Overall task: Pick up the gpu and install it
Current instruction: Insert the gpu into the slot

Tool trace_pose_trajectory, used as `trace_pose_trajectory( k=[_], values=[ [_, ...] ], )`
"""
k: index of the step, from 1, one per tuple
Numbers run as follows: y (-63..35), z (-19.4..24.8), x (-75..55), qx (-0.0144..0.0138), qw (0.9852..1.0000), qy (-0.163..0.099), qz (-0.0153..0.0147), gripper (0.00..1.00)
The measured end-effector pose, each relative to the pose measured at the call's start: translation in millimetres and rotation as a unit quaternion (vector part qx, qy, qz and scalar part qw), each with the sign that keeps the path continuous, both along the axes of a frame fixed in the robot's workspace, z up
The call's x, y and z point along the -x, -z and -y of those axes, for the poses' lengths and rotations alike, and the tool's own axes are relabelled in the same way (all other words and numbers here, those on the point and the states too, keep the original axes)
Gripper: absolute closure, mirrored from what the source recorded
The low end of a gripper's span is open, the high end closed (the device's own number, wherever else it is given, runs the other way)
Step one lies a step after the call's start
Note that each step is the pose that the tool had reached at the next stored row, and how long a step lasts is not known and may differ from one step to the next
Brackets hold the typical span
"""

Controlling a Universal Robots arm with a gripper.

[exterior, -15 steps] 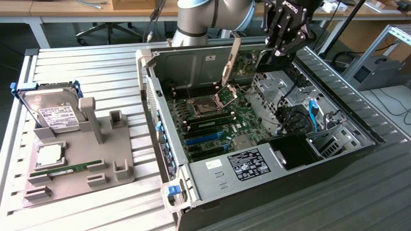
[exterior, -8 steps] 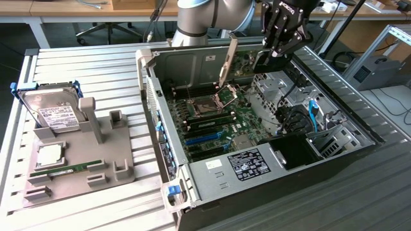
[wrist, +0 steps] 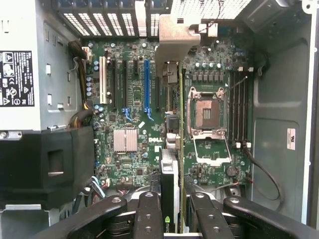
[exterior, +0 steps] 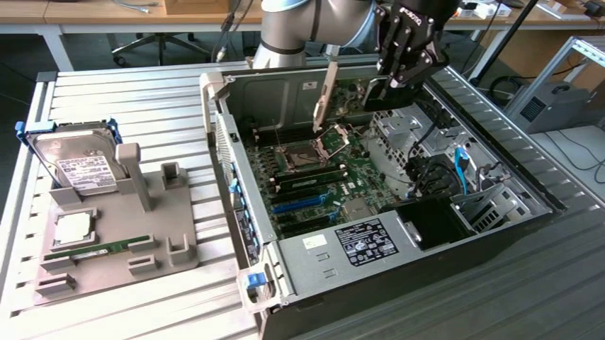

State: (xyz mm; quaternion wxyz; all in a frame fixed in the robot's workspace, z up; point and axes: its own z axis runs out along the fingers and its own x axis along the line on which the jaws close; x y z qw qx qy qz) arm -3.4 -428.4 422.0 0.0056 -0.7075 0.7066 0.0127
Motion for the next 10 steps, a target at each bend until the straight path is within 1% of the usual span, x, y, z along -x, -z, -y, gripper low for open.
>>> trace_pose_trajectory(
  k=[2,3,10],
  values=[
    [3.0,0.0,4.7,0.0,1.0,0.0,0.0028,0.73],
    [4.6,0.0,6.7,0.0,1.0,0.0,0.0036,0.73],
    [10.2,0.0,11.7,0.0001,1.0,0.003,0.0038,0.73]
  ],
)
